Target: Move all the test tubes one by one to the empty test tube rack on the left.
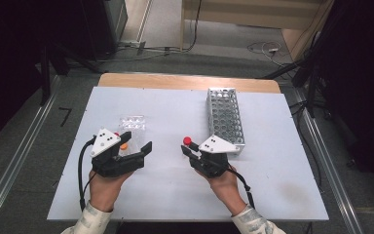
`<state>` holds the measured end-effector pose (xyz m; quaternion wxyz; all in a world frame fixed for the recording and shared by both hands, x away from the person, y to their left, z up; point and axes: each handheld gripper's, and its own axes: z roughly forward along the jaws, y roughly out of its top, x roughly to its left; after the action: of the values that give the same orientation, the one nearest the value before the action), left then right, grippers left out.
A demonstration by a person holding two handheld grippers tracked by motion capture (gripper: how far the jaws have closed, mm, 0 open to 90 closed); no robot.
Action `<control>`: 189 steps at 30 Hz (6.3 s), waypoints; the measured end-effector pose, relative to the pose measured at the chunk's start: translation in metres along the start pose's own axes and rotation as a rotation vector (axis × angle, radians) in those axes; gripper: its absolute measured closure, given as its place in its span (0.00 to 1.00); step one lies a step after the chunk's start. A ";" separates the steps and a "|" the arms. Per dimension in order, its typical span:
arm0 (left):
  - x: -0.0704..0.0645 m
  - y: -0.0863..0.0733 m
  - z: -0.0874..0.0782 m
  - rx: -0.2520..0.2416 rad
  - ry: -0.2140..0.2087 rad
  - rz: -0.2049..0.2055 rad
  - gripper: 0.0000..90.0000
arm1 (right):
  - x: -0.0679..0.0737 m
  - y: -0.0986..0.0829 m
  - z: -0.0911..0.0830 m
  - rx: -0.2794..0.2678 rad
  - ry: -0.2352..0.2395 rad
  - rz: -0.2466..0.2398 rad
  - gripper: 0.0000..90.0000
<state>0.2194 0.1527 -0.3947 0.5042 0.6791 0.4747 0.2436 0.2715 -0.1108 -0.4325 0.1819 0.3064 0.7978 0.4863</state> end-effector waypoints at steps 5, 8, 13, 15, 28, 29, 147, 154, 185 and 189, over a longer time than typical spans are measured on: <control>-0.010 -0.004 0.007 0.019 -0.030 0.020 0.28 | 0.008 -0.002 0.005 0.012 0.018 -0.014 0.79; -0.015 -0.006 0.010 0.019 -0.049 0.029 0.28 | 0.012 -0.003 0.008 0.017 0.032 -0.015 0.79; -0.025 -0.011 0.017 0.032 -0.087 0.052 0.29 | 0.021 -0.004 0.012 0.026 0.057 -0.032 0.79; -0.028 -0.013 0.018 0.034 -0.114 0.067 0.34 | 0.025 -0.004 0.013 0.034 0.065 -0.040 0.79; -0.041 -0.020 0.026 0.055 -0.170 0.140 0.70 | 0.043 -0.004 0.013 0.029 0.124 -0.079 0.79; -0.041 -0.020 0.026 0.054 -0.171 0.141 0.72 | 0.043 -0.004 0.012 0.031 0.123 -0.078 0.79; 0.054 -0.015 -0.026 0.030 0.181 -0.085 0.22 | -0.020 -0.016 -0.025 0.055 0.026 0.011 0.37; 0.060 -0.016 -0.029 0.021 0.172 -0.091 0.21 | -0.026 -0.016 -0.029 0.052 0.008 0.027 0.36; 0.081 -0.035 -0.045 0.003 0.244 -0.120 0.21 | -0.072 -0.027 -0.070 0.011 -0.107 0.098 0.34; 0.085 -0.038 -0.045 0.007 0.253 -0.125 0.21 | -0.079 -0.030 -0.076 0.008 -0.124 0.107 0.33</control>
<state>0.2044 0.2503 -0.4250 0.4519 0.6138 0.5768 0.2937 0.2756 -0.2242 -0.4248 0.2035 0.3789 0.7693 0.4725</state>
